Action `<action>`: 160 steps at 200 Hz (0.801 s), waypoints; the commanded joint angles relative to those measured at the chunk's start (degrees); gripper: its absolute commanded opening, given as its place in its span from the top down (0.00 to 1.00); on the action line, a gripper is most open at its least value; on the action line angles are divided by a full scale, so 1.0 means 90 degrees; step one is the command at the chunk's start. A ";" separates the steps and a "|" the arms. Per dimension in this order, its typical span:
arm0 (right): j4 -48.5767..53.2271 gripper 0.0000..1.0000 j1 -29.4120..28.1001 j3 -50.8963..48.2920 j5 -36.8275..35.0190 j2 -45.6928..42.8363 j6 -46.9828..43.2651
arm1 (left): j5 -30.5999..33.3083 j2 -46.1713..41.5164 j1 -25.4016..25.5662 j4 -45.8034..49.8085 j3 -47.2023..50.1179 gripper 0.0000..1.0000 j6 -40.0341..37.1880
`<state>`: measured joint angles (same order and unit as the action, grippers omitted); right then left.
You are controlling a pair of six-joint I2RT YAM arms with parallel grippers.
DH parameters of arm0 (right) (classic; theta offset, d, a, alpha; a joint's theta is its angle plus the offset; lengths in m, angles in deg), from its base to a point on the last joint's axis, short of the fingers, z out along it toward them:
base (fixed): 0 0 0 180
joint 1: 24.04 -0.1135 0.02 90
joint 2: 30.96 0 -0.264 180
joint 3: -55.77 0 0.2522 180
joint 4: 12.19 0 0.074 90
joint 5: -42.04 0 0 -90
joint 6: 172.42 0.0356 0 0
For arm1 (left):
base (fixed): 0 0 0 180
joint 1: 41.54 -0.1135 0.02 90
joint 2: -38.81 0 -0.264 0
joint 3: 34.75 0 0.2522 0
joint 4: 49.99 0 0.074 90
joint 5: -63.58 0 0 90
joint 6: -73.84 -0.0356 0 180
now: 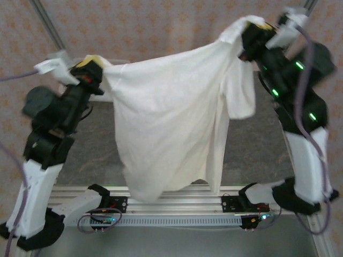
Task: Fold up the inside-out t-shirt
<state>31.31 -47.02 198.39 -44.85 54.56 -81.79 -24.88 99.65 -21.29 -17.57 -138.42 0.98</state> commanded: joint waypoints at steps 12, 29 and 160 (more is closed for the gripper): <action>0.0781 0.97 0.0840 0.1462 -0.0080 0.2293 0.1099 | 0.1134 0.1054 -0.0042 -0.0350 0.0435 1.00 -0.0384; 0.1146 0.90 0.1030 0.2687 -0.0079 0.3567 0.1101 | 0.1391 0.1999 -0.0093 -0.0553 0.0351 1.00 -0.0314; 0.3044 0.00 0.0945 0.0519 0.3132 0.2043 0.1606 | -0.1141 0.2499 0.0230 0.0889 0.0442 0.14 0.1054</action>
<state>54.02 -34.96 217.25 -27.87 84.00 -65.20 -30.85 126.70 -24.83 -12.59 -142.92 4.46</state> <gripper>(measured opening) 0.994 0.850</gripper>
